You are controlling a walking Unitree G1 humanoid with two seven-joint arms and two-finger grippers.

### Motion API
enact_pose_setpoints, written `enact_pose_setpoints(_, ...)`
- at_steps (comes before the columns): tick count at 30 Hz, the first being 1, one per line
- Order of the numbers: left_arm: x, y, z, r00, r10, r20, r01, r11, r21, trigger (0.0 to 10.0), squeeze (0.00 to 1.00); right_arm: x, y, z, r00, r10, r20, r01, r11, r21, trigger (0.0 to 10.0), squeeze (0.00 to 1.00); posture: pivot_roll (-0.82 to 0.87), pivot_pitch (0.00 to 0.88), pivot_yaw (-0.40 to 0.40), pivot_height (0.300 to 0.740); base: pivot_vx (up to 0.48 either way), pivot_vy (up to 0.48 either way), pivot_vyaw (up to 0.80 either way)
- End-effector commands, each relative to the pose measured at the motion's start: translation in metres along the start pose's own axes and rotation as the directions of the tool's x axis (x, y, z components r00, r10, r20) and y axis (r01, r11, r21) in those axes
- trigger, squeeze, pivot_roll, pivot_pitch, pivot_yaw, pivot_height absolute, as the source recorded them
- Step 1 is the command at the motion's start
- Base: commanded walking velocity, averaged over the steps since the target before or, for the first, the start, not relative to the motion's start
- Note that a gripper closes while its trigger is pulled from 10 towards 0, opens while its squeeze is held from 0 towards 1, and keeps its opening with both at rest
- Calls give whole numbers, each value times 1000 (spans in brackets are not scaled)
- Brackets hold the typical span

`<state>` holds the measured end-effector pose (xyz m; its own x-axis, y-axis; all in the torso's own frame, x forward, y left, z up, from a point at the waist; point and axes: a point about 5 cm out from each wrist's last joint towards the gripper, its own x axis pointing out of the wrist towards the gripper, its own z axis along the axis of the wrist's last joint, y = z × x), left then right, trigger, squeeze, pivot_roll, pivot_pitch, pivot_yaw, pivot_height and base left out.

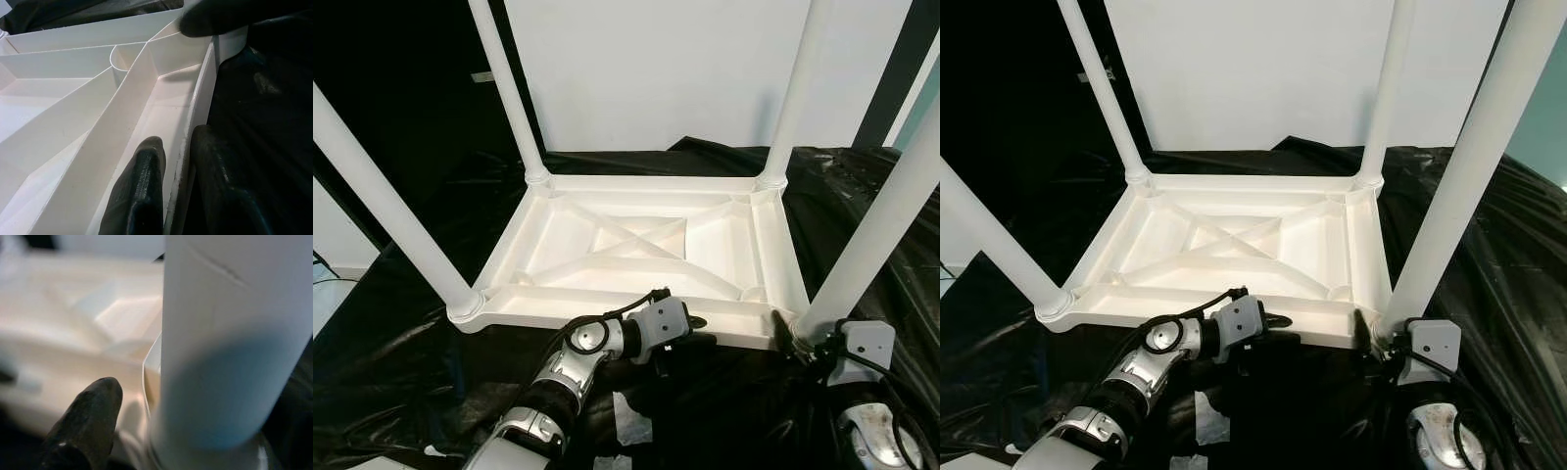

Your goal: Building children table

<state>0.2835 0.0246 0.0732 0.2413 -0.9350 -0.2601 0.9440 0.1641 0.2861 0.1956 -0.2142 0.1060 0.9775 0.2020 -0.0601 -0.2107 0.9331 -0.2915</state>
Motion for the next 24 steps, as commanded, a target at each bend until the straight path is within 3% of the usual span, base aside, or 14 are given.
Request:
enact_pose_setpoints(1, 0, -20, -31, 990, 48, -134, -62, 993, -105, 10000, 0, 3, 13, 7, 989, 148, 13, -148, 989, -2, 10000, 0, -113, 0, 64, 740, 0, 0, 0)
enact_pose_setpoints(8, -1, -20, -33, 989, 53, -141, -68, 992, -107, 10000, 0, -8, -6, 9, 963, 265, -50, -268, 961, -62, 10000, 0, -117, 0, 62, 740, 0, 0, 0)
enact_pose_setpoints(14, 2, -19, -30, 990, 49, -132, -63, 993, -104, 10000, 0, -14, -10, 3, 917, 379, -125, -385, 922, -27, 10000, 0, -123, 0, 68, 740, 0, 0, 0)
enact_pose_setpoints(15, 2, -19, -30, 990, 48, -132, -62, 993, -103, 10000, 0, -14, -11, 1, 912, 390, -128, -396, 918, -21, 1020, 0, -122, 0, 69, 740, 0, 0, 0)
enact_pose_setpoints(16, 2, -19, -30, 990, 48, -131, -62, 993, -103, 10000, 0, -13, -12, 0, 912, 392, -123, -397, 918, -14, 0, 0, -122, 0, 69, 740, 0, 0, 0)
enact_pose_setpoints(20, 2, -19, -30, 990, 48, -132, -62, 993, -102, 10000, 0, -11, -17, 0, 921, 374, -108, -375, 927, 12, 0, 0, -113, 0, 69, 740, 0, 0, 0)
enact_pose_setpoints(24, -1, -19, -32, 989, 53, -138, -68, 992, -105, 10000, 0, -8, -18, -5, 964, 257, -60, -250, 962, 109, 0, 0, -100, 0, 63, 740, 0, 0, 0)
